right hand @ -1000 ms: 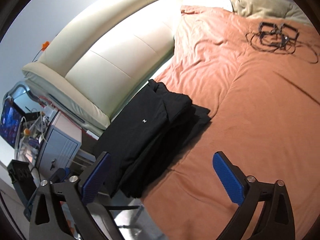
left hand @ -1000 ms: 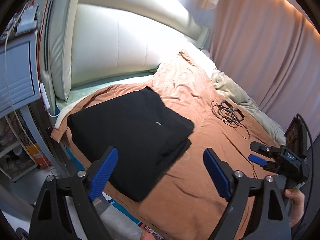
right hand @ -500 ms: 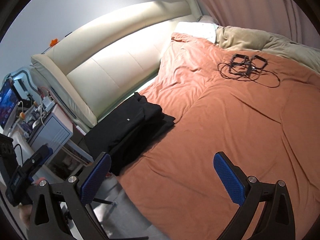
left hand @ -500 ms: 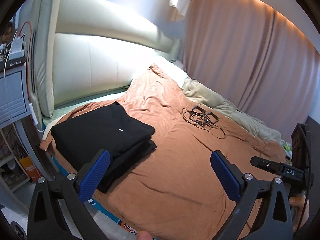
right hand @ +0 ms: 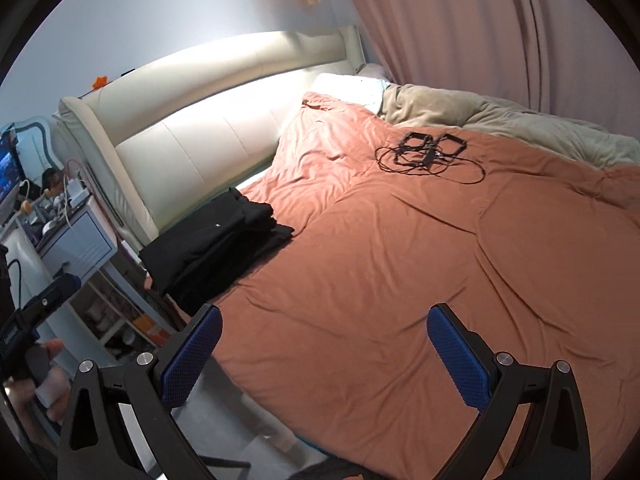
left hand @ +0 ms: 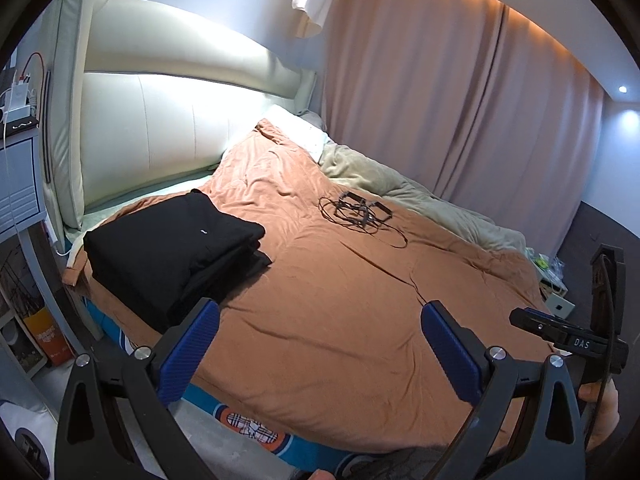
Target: Fold large clothes
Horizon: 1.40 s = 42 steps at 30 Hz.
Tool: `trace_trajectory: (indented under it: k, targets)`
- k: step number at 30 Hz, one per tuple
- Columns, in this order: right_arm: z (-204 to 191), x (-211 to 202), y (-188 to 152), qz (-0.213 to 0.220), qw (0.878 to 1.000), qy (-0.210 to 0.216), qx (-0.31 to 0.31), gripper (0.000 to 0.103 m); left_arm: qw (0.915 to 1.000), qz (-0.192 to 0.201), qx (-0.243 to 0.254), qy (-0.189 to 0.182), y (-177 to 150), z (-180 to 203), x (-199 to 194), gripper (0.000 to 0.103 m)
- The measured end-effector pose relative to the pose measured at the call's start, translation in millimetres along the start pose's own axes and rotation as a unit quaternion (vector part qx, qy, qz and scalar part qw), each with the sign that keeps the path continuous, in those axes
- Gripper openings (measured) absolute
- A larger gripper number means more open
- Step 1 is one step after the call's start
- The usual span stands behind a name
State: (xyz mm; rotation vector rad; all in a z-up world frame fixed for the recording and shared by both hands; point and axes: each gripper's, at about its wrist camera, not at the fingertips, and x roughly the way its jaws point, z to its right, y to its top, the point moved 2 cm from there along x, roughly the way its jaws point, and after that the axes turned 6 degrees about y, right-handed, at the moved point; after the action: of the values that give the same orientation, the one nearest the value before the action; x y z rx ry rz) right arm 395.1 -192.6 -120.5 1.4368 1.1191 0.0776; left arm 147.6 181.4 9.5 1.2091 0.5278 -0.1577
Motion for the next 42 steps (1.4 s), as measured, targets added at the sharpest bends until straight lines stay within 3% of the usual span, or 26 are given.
trace_trajectory:
  k: [13,24,35,42]
  targets:
    - [-6,-88,-68,0.045,0.998,-0.050,-0.019,0.103,0.9986,0.009,0.052,-0.006,-50,32,-60,0.103]
    - [-23,-160,-109,0.092,0.993,-0.063,-0.043,0.103,0.9950,0.026,0.097,-0.002,-84,78,-110,0.103]
    - [-16,-188,-148,0.095,0.992,-0.064,-0.047,0.103,0.9898,0.067,0.126,0.004,-121,110,-148,0.103]
    - [-14,-193,-157,0.104,0.992,-0.061,-0.043,0.103,0.9905,0.061,0.123,0.000,-126,111,-150,0.103]
